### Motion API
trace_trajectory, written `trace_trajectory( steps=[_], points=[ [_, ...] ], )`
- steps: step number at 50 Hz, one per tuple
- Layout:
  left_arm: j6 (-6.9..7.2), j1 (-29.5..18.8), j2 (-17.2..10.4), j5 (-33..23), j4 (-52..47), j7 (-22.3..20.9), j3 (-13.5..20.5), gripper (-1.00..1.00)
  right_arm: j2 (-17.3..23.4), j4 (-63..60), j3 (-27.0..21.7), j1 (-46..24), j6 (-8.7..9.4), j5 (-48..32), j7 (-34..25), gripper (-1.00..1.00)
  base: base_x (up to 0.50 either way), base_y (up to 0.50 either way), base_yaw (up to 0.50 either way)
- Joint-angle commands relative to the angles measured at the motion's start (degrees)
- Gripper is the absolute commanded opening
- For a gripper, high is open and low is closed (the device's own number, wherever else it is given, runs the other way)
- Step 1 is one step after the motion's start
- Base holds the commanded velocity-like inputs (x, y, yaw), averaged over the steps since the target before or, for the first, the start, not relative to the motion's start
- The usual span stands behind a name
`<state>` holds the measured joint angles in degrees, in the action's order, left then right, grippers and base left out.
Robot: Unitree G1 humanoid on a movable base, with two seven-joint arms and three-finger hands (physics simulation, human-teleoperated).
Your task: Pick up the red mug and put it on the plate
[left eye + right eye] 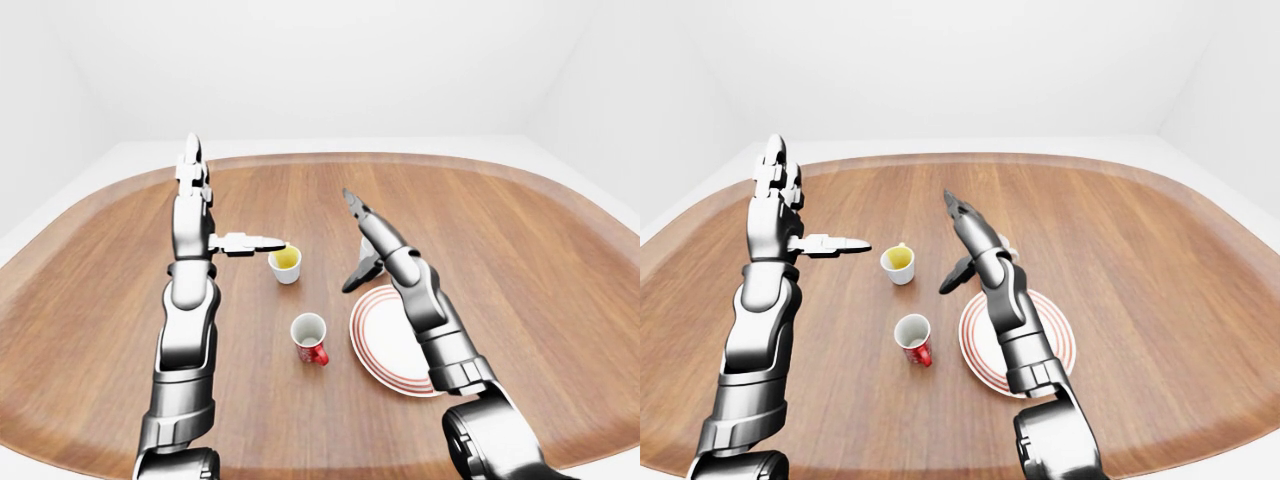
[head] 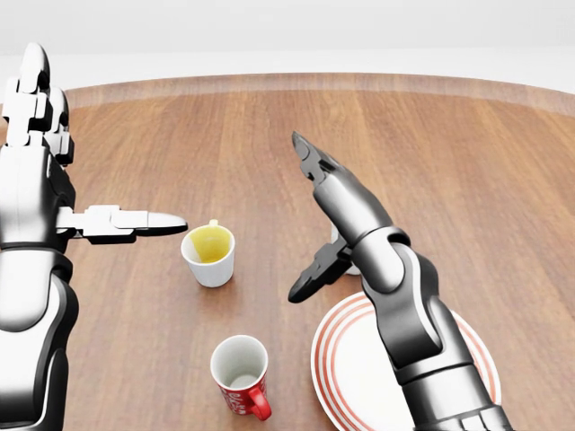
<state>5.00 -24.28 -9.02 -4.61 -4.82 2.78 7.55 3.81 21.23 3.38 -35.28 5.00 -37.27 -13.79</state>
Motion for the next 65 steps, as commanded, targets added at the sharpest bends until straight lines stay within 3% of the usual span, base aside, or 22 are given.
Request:
trace_trajectory(
  steps=[1, 28, 65],
  points=[
    [0.0, 0.1, -0.2, 0.3, 0.3, 0.0, 0.3, 1.0, -2.5, 11.3, 1.7, -3.5, 0.0, -7.4, 1.0, 1.0, 0.0, 0.0, 0.0],
    [0.0, -0.3, -0.5, 0.7, 0.3, -0.2, 0.6, 1.0, -7.6, 17.1, 4.8, -5.6, 0.0, -16.3, -0.1, 1.0, 0.0, 0.0, 0.0],
    [0.0, -0.1, -1.5, 2.9, 2.7, 0.4, 1.7, 1.0, -12.3, 36.7, 6.6, -8.2, 0.0, -19.3, 7.9, 1.0, 0.0, 0.0, 0.0]
  ],
)
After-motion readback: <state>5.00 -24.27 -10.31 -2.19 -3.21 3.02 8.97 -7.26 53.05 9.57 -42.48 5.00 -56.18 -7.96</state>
